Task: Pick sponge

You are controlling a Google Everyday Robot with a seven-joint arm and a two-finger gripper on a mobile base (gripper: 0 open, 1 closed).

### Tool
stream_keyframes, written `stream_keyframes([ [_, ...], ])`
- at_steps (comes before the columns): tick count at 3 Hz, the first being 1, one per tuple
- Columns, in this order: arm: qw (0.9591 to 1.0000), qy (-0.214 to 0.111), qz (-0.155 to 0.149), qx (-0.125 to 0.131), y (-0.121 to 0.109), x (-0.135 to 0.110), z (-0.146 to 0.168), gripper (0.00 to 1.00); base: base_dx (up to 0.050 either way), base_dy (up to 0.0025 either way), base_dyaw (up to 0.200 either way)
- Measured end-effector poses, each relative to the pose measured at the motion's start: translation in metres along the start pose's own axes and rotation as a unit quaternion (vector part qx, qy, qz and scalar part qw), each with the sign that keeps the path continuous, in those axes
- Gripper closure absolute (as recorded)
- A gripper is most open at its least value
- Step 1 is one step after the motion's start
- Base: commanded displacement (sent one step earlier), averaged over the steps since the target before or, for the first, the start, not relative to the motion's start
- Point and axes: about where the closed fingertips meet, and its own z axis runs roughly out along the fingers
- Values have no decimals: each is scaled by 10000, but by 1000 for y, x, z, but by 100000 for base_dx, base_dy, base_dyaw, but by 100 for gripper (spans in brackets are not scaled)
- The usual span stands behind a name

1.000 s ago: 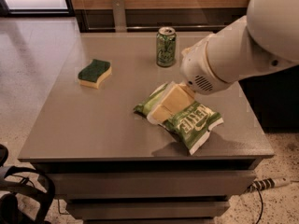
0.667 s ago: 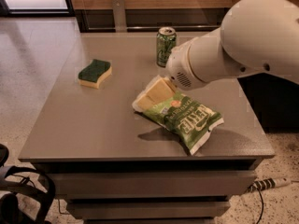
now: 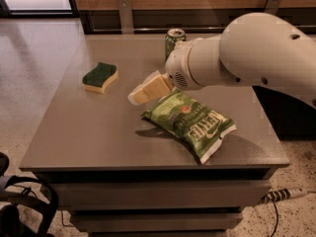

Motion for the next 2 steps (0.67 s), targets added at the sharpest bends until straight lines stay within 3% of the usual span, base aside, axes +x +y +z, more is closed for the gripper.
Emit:
stream_keyframes([
  [1, 10000, 0, 0, 0, 0, 0, 0, 0, 0, 0, 0],
  [2, 9999, -130, -47, -11, 9, -8, 24, 0, 0, 0, 0],
])
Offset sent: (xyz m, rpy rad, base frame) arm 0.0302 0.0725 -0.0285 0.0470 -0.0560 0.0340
